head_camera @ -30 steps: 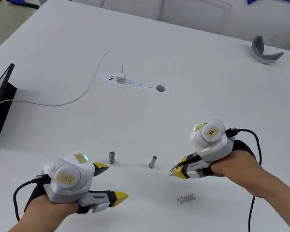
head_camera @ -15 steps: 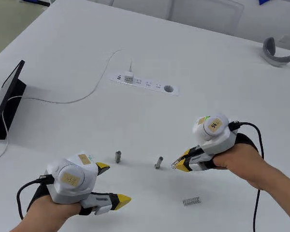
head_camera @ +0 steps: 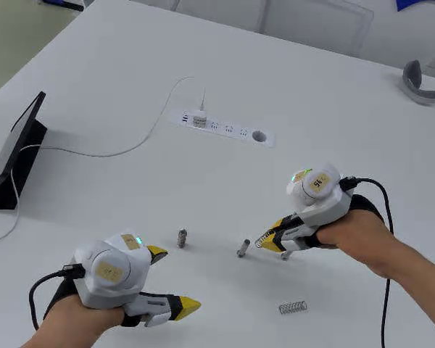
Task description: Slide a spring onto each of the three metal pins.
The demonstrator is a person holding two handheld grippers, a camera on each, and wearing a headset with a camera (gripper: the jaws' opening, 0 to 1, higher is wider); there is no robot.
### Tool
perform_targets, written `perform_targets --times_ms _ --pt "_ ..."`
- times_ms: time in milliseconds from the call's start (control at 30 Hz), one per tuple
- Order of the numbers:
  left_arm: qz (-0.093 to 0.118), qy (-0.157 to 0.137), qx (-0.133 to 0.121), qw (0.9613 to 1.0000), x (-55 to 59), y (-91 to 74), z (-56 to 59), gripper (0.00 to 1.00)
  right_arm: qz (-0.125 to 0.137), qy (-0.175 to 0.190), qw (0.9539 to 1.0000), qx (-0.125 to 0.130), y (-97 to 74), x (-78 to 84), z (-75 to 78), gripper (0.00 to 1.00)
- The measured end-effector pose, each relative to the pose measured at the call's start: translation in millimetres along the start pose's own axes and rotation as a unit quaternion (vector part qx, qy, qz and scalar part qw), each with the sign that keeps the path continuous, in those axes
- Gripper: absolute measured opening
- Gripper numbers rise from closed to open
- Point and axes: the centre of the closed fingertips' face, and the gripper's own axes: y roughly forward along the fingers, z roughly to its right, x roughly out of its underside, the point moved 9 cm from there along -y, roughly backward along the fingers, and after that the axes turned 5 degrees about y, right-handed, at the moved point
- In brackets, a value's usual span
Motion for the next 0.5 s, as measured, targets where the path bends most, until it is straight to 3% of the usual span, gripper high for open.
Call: perform_targets --times_ms 500 --pt "-0.003 -0.009 -0.003 1.0 5.3 -5.1 -1.3 0.66 -0.004 -0.008 0.9999 -0.007 11.5 -7.6 0.1 0.12"
